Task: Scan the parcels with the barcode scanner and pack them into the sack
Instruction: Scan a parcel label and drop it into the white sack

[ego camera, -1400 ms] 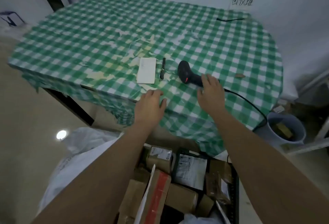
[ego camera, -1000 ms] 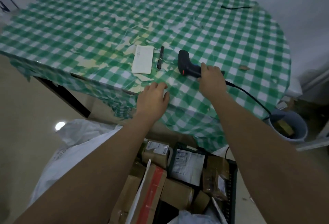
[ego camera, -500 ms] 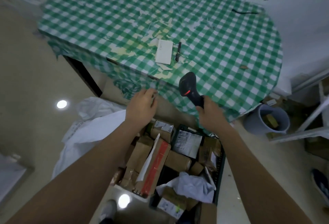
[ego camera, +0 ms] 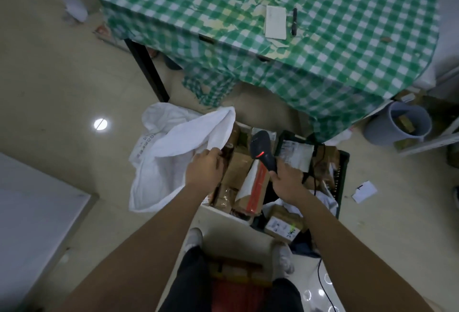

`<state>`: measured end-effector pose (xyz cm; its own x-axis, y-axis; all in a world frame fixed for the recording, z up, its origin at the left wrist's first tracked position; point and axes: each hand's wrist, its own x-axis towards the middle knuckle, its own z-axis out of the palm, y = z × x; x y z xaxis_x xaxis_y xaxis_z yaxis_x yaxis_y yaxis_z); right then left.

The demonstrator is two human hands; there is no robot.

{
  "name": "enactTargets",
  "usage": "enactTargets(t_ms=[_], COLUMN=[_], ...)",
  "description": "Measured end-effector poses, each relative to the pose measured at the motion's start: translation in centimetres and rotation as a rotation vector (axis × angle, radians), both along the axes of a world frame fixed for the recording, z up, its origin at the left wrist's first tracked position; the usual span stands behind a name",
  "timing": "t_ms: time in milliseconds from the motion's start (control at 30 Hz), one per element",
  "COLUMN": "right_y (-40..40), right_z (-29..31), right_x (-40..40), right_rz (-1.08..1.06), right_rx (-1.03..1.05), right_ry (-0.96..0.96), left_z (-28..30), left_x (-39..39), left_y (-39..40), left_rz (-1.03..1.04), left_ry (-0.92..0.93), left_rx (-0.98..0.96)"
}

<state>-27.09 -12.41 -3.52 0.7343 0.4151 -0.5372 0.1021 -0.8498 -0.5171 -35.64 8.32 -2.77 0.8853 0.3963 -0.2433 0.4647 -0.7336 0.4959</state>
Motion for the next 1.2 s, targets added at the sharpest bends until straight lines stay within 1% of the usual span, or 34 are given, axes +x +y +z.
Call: enactTargets(t_ms=[67,200,333,367,433,500,567,633,700,767,900,1000,1100,1200], right_y=[0.4,0.8,0.4,0.2,-0.2,-0.7,-1.5,-2.4,-3.3,-4.0,-4.5,-4.1,-3.1,-2.3], right_z=[-2.0,-8.0,-16.0,-18.2,-22.1,-25.7,-28.4,-30.2,-31.1,-31.3,-30.6,-29.7,-28.9,-28.1], right_x=[-1.3,-1.1,1.1,1.5,2.5,3.3,3.7,3.6,3.1,1.9,-0.6,-1.6,-2.5,-4.2], right_rz=[-0.079,-0.259,-0.373,-0.391,-0.449,-0.517,-0.528,-0.519,-0.542,-0.595,-0.764,-0.802,-0.787,-0.73], right_rx=[0.067,0.192,0.21,0.22,0.267,0.361,0.413,0.466,0.529,0.585,0.696,0.765,0.806,0.682], right_ry=[0.056,0.126,-0.021,-0.048,-0.075,-0.089,-0.111,-0.13,-0.151,-0.152,-0.137,-0.092,-0.143,-0.256], left_z=[-2.0,-8.1,-17.0,-19.4,-23.6,-26.7,-29.2,-31.2,-32.8,-32.9,-31.2,-30.9,-30.9,-31.3], left_x=[-1.3,-1.3,0.8,1.5,2.8,4.1,5.2,5.7,5.4,4.3,0.3,-2.0,-3.4,-4.9], left_y=[0.0,-1.1,-2.8,-3.3,-4.4,-5.8,-7.4,-8.4,-8.9,-9.3,-10.8,-11.7,-12.5,-13.2], left_rz=[0.008,0.015,-0.079,-0.094,-0.083,-0.074,-0.105,-0.139,-0.151,-0.132,-0.104,-0.146,-0.164,-0.205], left_ry=[0.037,0.026,-0.026,-0.045,-0.024,0.031,0.092,0.078,-0.026,-0.133,-0.248,-0.333,-0.372,-0.396], left_rx=[-0.006,-0.005,-0.041,-0.077,-0.186,-0.305,-0.384,-0.339,-0.258,-0.158,0.013,0.093,0.069,-0.005])
